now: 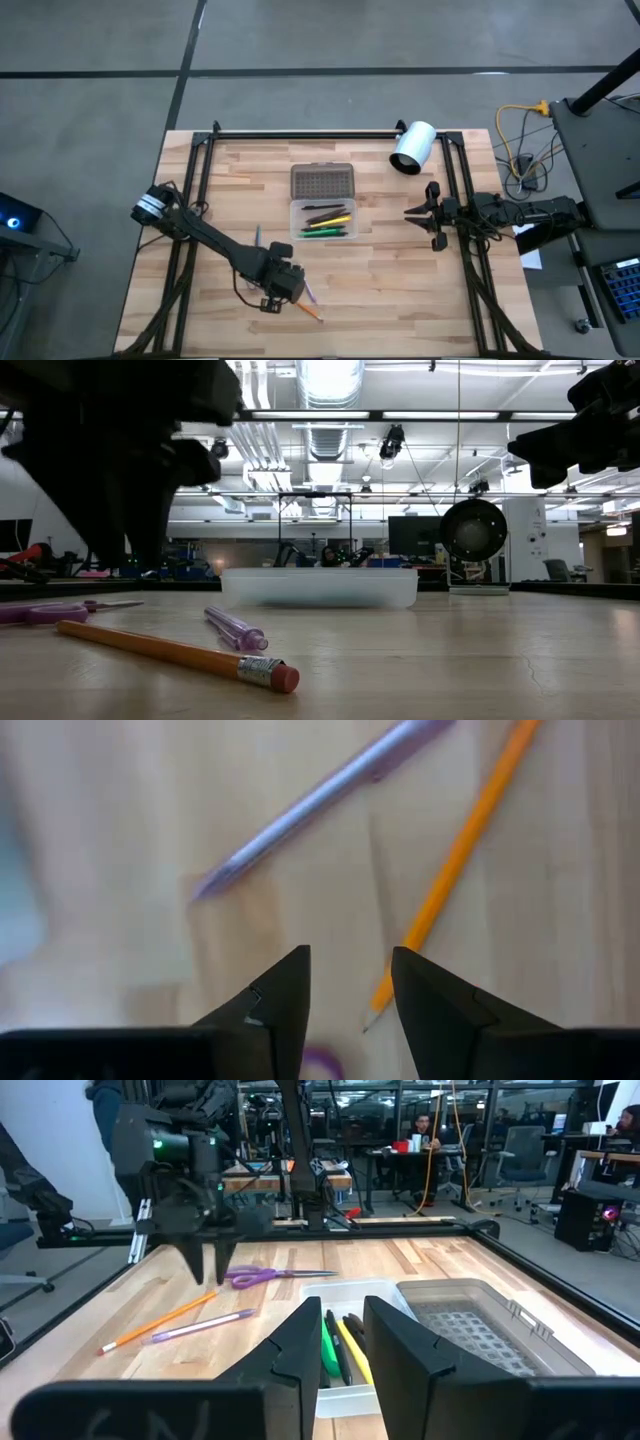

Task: Pick & place school supplies into a supply box
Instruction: Put the orange pencil into the supply box

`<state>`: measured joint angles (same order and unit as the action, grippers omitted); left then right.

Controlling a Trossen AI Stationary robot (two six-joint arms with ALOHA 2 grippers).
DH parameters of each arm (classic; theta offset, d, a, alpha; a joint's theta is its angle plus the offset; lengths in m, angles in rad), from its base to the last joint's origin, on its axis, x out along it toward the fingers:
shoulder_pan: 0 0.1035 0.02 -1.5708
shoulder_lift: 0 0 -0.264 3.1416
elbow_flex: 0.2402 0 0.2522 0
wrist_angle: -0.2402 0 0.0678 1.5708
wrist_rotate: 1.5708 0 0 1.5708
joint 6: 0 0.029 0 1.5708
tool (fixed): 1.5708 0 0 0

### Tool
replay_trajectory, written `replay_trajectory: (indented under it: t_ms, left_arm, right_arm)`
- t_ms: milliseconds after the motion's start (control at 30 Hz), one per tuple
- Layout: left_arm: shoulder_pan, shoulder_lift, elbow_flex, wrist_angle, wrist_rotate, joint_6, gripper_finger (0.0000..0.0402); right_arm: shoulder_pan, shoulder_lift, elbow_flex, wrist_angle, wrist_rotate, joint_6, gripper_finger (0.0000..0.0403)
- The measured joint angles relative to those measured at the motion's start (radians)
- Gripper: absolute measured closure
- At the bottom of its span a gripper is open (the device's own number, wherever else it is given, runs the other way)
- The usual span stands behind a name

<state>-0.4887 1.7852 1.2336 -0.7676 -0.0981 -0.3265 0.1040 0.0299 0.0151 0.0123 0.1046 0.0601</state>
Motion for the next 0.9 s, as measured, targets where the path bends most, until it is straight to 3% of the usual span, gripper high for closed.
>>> replay_trajectory:
  t_ms: [567,900]
  left_arm:
    - [-0.062,0.242,0.332,-0.037,0.063,0.092,0.0275]
    - [-0.063,0.253,0.288,-0.037,0.073,0.134,0.0275]
  right_arm:
    - [0.000,-0.002,0.000,0.000,0.000,0.000,0.0327]
    - [0.000,-0.002,0.000,-0.001,0.000,0.000,0.0331]
